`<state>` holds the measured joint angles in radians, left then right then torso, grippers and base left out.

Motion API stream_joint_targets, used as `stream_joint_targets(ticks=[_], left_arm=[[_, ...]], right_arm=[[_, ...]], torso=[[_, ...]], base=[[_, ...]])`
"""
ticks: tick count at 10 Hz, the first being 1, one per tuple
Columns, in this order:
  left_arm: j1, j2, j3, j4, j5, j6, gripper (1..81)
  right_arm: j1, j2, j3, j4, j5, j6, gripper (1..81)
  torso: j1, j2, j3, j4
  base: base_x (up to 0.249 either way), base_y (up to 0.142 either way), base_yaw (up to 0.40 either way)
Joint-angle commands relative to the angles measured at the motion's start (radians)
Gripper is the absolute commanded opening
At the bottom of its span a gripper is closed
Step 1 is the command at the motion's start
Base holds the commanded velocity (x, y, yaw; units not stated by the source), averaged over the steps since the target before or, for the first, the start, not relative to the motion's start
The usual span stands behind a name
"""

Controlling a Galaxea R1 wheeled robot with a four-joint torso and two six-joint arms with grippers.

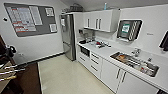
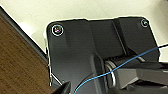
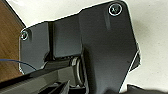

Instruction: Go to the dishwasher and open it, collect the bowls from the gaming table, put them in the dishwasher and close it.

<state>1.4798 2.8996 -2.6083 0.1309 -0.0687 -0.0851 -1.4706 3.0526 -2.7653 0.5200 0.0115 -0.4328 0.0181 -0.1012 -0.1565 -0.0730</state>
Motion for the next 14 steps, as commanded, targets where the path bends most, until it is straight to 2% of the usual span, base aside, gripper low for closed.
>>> stream_joint_targets(ticks=[1, 14], left_arm=[[-0.042, -0.015, -0.001, -0.004, 0.053, 0.001, 81.1], [-0.031, -0.023, -0.004, -0.005, 0.055, 0.001, 81.1]], right_arm=[[0.043, -0.002, 0.004, -0.003, -0.065, 0.0, 81.1], [0.04, 0.004, 0.009, -0.005, -0.067, 0.002, 81.1]], torso=[[0.0, 0.0, 0.0, 0.0], [0.0, 0.0, 0.0, 0.0]], base=[[0.0, 0.0, 0.306], [0.0, 0.0, 0.306]])
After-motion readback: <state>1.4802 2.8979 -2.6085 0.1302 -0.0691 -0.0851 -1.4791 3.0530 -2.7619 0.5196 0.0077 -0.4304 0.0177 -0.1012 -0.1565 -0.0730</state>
